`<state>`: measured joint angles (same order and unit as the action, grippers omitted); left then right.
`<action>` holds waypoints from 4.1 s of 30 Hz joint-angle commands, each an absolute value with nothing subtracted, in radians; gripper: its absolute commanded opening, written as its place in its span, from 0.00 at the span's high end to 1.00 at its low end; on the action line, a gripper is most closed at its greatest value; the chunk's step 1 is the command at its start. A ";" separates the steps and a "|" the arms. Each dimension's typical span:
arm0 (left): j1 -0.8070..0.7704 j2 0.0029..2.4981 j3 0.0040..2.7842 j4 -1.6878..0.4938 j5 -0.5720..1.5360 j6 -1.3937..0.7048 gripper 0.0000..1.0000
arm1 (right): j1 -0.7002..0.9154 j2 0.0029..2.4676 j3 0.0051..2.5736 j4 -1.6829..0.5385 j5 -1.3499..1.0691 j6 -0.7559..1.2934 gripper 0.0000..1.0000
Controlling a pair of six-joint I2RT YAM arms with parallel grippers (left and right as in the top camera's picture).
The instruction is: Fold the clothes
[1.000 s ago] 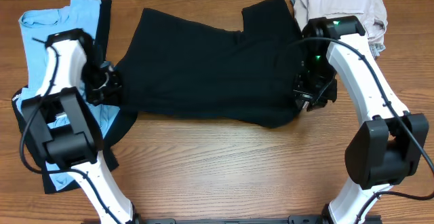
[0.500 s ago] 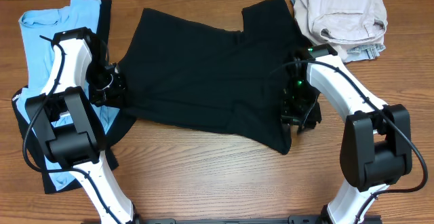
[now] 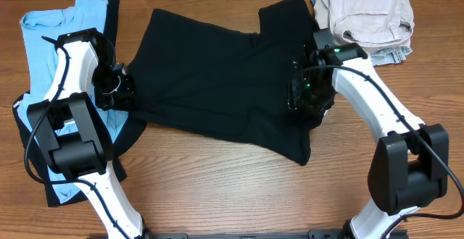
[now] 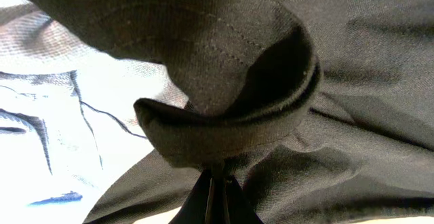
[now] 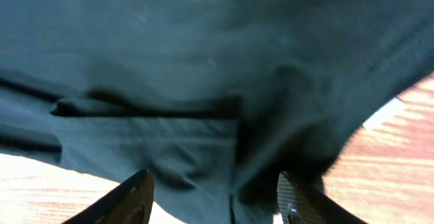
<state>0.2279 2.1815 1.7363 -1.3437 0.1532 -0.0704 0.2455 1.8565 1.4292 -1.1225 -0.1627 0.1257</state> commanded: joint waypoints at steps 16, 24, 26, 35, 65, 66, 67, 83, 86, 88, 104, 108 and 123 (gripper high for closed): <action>0.229 2.175 1.757 -1.330 0.147 -0.048 0.96 | 0.287 1.842 1.182 -0.992 -0.235 0.104 0.43; 0.229 2.175 1.757 -1.330 0.147 -0.048 0.96 | 0.286 1.842 1.187 -0.921 -0.278 0.108 0.44; 0.229 2.175 1.757 -1.330 0.147 -0.048 0.96 | 0.286 1.842 1.187 -0.908 -0.291 0.108 0.44; 0.236 2.175 1.776 -1.337 0.151 -0.048 0.96 | 0.219 1.840 1.274 -0.973 -0.290 0.107 0.96; 0.154 1.817 2.123 -1.690 0.129 0.006 0.96 | 0.103 1.211 1.575 -1.428 -0.125 0.150 0.96; 0.150 1.800 2.096 -1.690 0.117 0.001 0.96 | 0.103 1.199 1.575 -1.440 -0.105 0.158 0.96; 0.149 1.784 2.068 -1.690 0.111 -0.001 0.96 | 0.103 1.190 1.575 -1.451 -0.096 0.160 0.96; 0.149 1.687 1.697 -1.555 0.014 -0.052 0.96 | 0.103 1.322 1.572 -1.545 -0.098 0.160 0.96; 0.149 1.687 1.661 -1.462 0.015 -0.053 0.96 | 0.103 1.393 1.572 -1.505 -0.097 0.160 0.96; 0.149 1.687 1.636 -1.384 0.019 -0.053 0.96 | 0.103 1.441 1.572 -1.472 -0.097 0.156 0.96; 0.149 1.729 1.444 -0.936 0.026 -0.056 0.96 | 0.096 1.821 1.572 -1.185 -0.086 0.104 0.96; 0.143 1.757 1.437 -0.896 0.026 -0.056 0.95 | 0.095 1.892 1.572 -1.137 -0.086 0.103 0.96; 0.082 1.891 1.437 -0.825 0.026 -0.056 0.96 | 0.030 1.945 1.573 -0.852 -0.230 -0.149 0.96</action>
<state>0.0917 1.8706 1.4460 -0.8356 0.0399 -0.0494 0.0376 1.9530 1.5551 -0.8780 -0.1841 -0.0418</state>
